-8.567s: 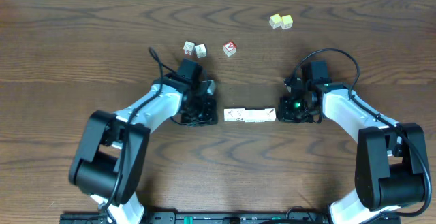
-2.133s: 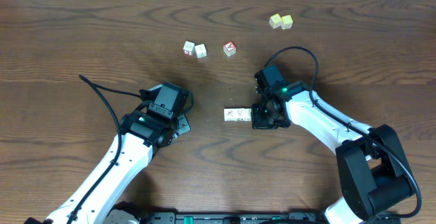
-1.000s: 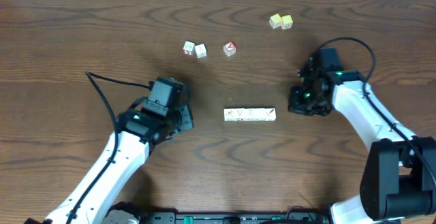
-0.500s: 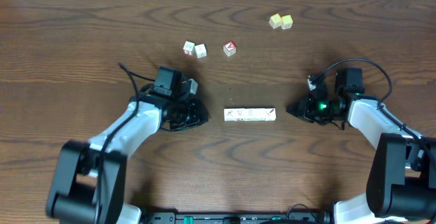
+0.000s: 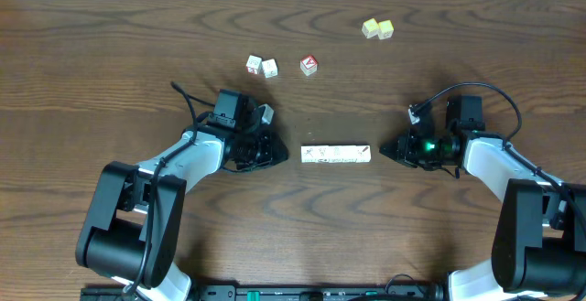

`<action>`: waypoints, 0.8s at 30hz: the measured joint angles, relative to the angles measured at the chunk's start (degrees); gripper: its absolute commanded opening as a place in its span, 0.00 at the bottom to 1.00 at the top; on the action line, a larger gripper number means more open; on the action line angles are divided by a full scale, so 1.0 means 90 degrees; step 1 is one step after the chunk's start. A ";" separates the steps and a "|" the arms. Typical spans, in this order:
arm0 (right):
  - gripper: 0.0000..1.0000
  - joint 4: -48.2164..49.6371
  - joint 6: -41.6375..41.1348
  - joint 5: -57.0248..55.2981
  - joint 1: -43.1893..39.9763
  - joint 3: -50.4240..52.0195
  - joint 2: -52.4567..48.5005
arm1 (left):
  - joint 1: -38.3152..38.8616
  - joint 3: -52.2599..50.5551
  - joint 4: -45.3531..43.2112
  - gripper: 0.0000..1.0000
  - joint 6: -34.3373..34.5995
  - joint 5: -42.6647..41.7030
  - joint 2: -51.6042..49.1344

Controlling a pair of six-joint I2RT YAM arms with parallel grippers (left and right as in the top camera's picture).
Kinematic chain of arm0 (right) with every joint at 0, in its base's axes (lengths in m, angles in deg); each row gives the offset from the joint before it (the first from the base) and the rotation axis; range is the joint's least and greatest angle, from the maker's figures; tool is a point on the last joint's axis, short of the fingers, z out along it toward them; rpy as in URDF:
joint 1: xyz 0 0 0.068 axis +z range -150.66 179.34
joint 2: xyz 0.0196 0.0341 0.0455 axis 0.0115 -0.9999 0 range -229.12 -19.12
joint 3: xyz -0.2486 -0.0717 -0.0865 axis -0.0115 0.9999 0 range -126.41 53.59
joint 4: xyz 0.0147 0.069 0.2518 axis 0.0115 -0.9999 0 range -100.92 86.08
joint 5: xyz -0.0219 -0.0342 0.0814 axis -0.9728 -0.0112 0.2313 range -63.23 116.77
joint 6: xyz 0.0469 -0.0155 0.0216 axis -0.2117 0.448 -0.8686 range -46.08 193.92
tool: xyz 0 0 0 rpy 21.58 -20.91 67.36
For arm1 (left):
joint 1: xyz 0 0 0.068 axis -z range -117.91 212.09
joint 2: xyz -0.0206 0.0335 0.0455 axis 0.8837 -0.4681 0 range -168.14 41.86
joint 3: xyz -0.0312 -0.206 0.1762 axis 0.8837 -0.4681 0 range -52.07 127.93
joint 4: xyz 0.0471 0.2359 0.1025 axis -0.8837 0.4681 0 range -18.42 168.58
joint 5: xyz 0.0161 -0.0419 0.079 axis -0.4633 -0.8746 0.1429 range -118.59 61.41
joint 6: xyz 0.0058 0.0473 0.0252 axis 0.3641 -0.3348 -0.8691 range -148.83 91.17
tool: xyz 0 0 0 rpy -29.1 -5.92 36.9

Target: Lift 5 blocks

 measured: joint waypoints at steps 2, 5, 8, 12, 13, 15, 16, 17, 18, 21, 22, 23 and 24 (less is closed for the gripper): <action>0.01 0.0005 -0.0005 -0.0073 0.0075 0.0024 0.0000 | 0.0000 0.0000 -0.0075 0.07 -0.0036 0.0000 0.0000; 0.01 0.0005 -0.0053 -0.0233 0.0209 0.0044 0.0000 | 0.0000 0.0000 -0.0153 0.07 -0.0102 0.0005 0.0000; 0.01 0.0017 -0.0119 -0.0464 0.0345 0.0068 0.0000 | 0.0002 0.0000 -0.0160 0.07 -0.0257 0.0053 0.0000; 0.01 0.0046 -0.0168 -0.0736 0.0500 0.0070 0.0000 | 0.0095 0.0000 -0.0175 0.07 -0.0423 0.0231 0.0000; 0.01 0.0053 -0.0187 -0.0792 0.0544 0.0070 0.0000 | 0.0143 0.0000 -0.0180 0.07 -0.0459 0.0291 0.0000; 0.01 0.0078 -0.0219 -0.0872 0.0639 0.0070 0.0000 | 0.0282 0.0000 -0.0180 0.07 -0.0525 0.0447 0.0000; 0.01 0.0090 -0.0236 -0.0896 0.0661 0.0070 0.0000 | 0.0357 0.0000 -0.0180 0.07 -0.0539 0.0542 0.0000; 0.01 0.0109 -0.0255 -0.0928 0.0712 0.0070 0.0000 | 0.0444 0.0000 -0.0177 0.07 -0.0546 0.0646 0.0000; 0.01 0.0129 -0.0260 -0.0954 0.0755 0.0070 0.0000 | 0.0525 0.0000 -0.0180 0.07 -0.0559 0.0755 0.0000; 0.01 0.0153 -0.0304 -0.1088 0.0877 0.0070 0.0000 | 0.0729 0.0000 -0.0180 0.07 -0.0561 0.1066 0.0000; 0.01 0.0151 -0.0321 -0.1122 0.0899 0.0070 0.0000 | 0.0753 0.0000 -0.0180 0.07 -0.0561 0.1124 0.0000; 0.01 0.0153 -0.0328 -0.1163 0.0918 0.0070 0.0000 | 0.0765 0.0000 -0.0182 0.07 -0.0561 0.1183 0.0000; 0.01 0.0160 -0.0350 -0.1200 0.0942 0.0070 0.0000 | 0.0765 0.0000 -0.0187 0.07 -0.0561 0.1236 0.0000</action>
